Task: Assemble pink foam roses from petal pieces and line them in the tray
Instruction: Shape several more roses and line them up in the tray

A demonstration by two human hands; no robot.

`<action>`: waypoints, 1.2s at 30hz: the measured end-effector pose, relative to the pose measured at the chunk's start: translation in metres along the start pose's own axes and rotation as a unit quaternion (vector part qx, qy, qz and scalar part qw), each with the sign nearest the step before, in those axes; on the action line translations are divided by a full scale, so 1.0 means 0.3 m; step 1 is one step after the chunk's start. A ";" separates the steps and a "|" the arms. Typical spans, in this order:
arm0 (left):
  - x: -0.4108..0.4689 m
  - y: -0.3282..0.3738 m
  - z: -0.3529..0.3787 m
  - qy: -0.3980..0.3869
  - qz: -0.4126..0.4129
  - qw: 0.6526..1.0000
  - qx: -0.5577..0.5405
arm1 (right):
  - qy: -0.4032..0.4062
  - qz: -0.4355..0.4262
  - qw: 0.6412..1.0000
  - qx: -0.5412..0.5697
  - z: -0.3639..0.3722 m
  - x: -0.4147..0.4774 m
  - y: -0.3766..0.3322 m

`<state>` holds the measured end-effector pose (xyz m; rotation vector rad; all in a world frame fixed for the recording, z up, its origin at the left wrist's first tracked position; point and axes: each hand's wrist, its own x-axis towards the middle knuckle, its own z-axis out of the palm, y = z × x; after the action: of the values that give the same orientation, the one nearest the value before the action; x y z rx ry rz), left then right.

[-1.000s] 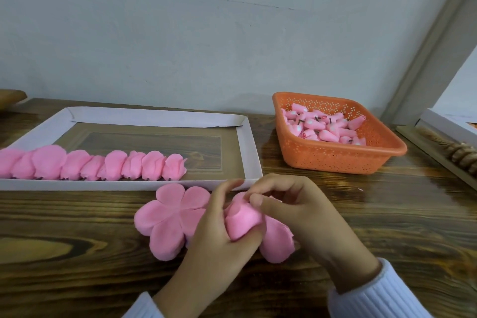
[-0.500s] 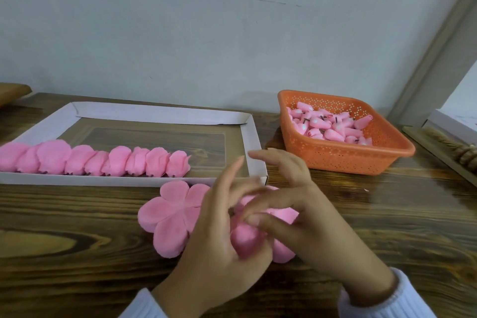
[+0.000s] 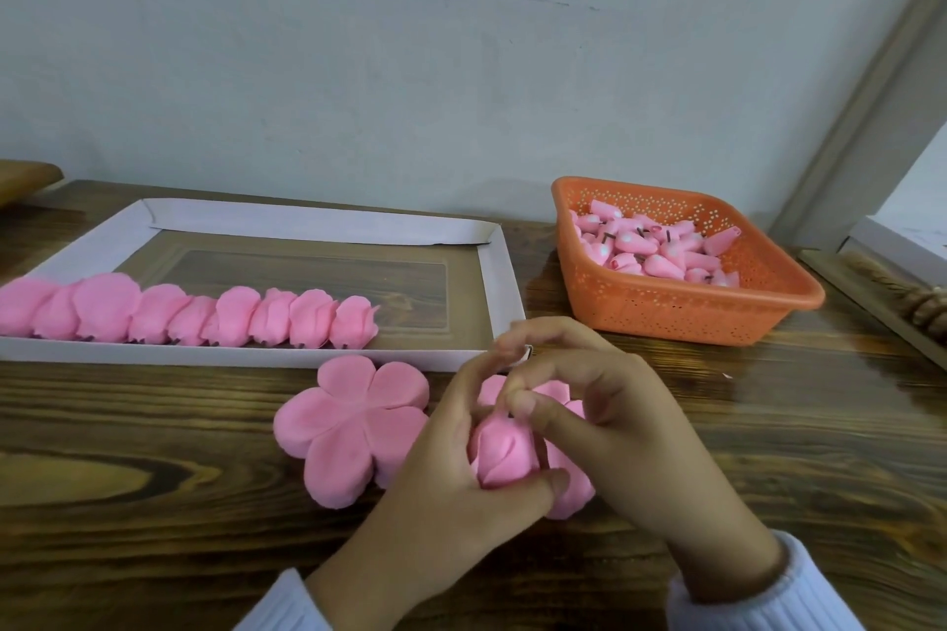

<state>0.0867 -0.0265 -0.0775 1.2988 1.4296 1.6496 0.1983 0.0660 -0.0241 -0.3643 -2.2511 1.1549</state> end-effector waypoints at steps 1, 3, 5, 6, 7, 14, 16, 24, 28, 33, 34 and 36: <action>0.000 0.000 0.001 -0.003 -0.016 1.000 -0.013 | 0.004 -0.001 1.000 0.012 0.001 0.001 0.001; 0.001 0.009 0.003 -0.016 -0.054 0.997 -0.048 | 0.007 -0.009 1.000 0.026 0.002 0.002 0.003; 0.001 0.011 0.006 -0.025 -0.075 0.994 -0.070 | 0.007 -0.007 0.999 0.039 0.002 0.002 0.005; 0.001 0.008 0.003 -0.020 -0.079 0.994 -0.067 | 0.012 -0.001 0.999 0.046 0.004 0.001 0.007; -0.001 0.007 -0.004 -0.013 -0.076 0.996 -0.051 | 0.019 0.009 0.998 0.058 0.009 0.000 0.009; 0.000 0.006 0.003 0.066 -0.023 0.992 -0.108 | -0.059 0.141 0.978 0.140 0.070 -0.014 0.013; 0.011 0.038 0.037 0.124 0.005 0.983 -0.134 | -0.072 0.178 0.967 0.170 0.102 -0.027 0.011; -0.010 0.025 0.043 0.117 0.044 0.992 0.022 | -0.009 0.132 0.981 0.139 0.147 -0.038 0.000; -0.008 0.007 0.012 0.063 0.009 0.996 0.062 | 0.081 0.106 0.971 0.198 0.140 -0.034 -0.006; 0.026 0.048 -0.126 0.046 -0.069 0.996 0.044 | 0.203 0.135 0.933 0.265 0.094 -0.025 0.013; 0.038 0.052 -0.148 0.094 -0.057 0.993 0.049 | 0.219 0.148 0.935 0.236 0.087 -0.026 0.021; 0.045 0.064 -0.191 0.213 -0.031 0.968 0.127 | 0.233 0.163 0.944 0.167 0.081 -0.025 0.035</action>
<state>0.0320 -0.0409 -0.0520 1.0507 1.9685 1.8243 0.1894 0.0527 -0.0464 -0.8002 -1.5889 1.4137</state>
